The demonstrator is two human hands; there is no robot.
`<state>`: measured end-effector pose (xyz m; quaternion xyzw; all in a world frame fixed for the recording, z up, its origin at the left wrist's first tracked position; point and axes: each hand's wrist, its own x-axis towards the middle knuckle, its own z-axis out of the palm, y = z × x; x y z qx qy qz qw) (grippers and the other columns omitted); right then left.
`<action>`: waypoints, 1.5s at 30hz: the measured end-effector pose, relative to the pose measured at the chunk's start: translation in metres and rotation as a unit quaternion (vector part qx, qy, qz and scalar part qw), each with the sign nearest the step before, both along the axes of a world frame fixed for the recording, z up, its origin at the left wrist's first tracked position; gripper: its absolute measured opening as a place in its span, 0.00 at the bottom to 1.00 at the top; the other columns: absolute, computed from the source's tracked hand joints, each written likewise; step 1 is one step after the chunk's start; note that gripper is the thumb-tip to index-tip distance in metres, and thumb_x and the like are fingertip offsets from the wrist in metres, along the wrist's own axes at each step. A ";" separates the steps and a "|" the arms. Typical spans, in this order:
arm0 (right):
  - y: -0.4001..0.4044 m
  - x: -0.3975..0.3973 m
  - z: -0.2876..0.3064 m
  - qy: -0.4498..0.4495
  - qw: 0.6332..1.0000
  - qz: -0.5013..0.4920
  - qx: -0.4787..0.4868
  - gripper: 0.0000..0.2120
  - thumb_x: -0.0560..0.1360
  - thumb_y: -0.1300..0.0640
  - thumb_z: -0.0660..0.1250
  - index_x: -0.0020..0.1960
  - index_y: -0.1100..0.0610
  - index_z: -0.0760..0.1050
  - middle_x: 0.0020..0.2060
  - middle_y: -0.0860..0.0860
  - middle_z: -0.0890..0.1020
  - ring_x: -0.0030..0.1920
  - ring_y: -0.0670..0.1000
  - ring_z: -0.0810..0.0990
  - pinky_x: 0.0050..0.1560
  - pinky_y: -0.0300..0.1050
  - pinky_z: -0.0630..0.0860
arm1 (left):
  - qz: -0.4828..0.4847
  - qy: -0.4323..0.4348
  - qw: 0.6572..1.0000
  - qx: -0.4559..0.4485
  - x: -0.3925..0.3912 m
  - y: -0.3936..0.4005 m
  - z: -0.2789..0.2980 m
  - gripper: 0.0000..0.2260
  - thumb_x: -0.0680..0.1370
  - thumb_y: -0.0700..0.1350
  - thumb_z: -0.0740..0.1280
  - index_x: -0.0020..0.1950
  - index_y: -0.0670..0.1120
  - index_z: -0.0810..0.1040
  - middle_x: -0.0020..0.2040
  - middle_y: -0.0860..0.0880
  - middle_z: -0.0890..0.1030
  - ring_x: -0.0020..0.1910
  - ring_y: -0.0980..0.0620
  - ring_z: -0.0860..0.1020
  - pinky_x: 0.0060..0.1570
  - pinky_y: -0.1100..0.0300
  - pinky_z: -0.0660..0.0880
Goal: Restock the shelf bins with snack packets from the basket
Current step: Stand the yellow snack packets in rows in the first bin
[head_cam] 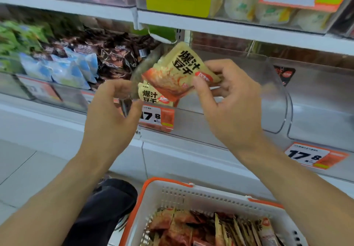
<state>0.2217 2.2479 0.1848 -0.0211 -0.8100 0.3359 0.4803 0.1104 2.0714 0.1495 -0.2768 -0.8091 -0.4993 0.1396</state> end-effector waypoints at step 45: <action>-0.026 -0.067 -0.013 -0.457 0.884 -0.030 0.093 0.27 0.85 0.43 0.47 0.77 0.59 0.50 0.73 0.65 0.64 0.65 0.65 0.72 0.60 0.57 0.73 | 0.008 0.186 0.956 -0.225 -0.018 0.033 -0.037 0.32 0.67 0.41 0.61 0.73 0.42 0.70 0.74 0.47 0.70 0.74 0.40 0.62 0.66 0.45 0.61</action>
